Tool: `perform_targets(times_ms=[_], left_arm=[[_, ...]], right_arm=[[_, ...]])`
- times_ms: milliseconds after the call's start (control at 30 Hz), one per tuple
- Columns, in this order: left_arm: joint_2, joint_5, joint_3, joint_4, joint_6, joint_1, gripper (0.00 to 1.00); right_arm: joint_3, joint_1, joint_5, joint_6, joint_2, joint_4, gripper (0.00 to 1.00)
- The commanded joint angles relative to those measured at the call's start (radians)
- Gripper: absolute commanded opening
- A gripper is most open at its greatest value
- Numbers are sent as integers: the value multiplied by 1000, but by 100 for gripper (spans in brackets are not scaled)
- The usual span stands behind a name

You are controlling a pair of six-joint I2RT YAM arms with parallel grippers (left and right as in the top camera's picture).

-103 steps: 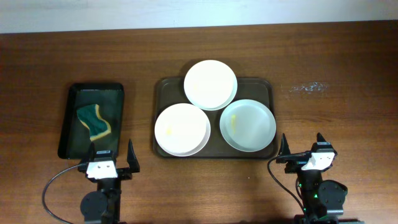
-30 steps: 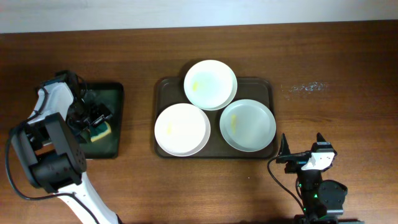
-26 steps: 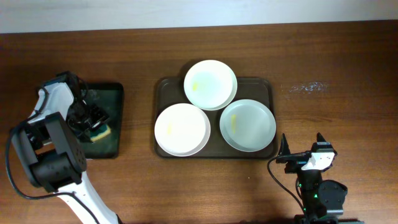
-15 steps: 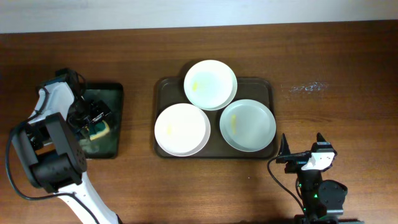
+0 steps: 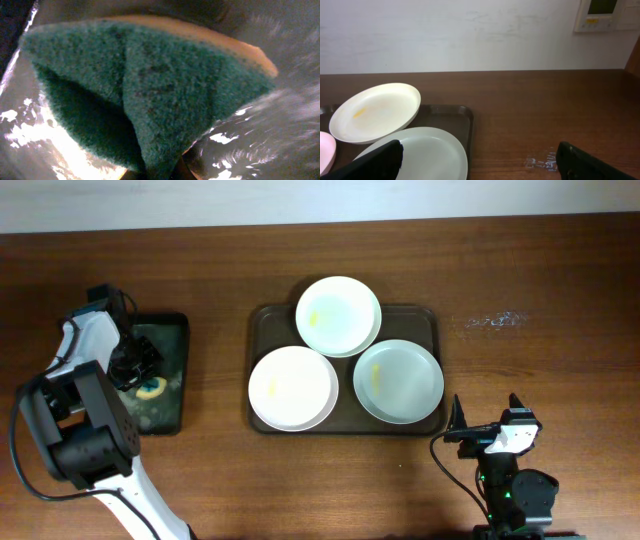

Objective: Clean dirty plates on tray and stack at the side
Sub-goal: 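Reach the left gripper into the black tray and grasp the green sponge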

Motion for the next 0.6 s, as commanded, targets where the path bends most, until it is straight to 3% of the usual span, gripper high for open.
perform_targets(times_ms=[0, 167, 300, 367, 567], left_arm=[[16, -27, 62, -71, -2, 7, 0], [-119, -15, 258, -246, -2, 7, 0], [-304, 84, 262, -264, -2, 7, 0], [-313, 82, 257, -233, -2, 7, 0], [-218, 79, -83, 2, 13, 8, 0]], right_arm=[[-6, -5, 5, 3, -7, -4, 98], [-6, -5, 5, 3, -7, -4, 99], [-6, -5, 5, 3, -7, -4, 98], [-6, -5, 5, 3, -7, -4, 98], [-6, -5, 5, 3, -7, -4, 98]])
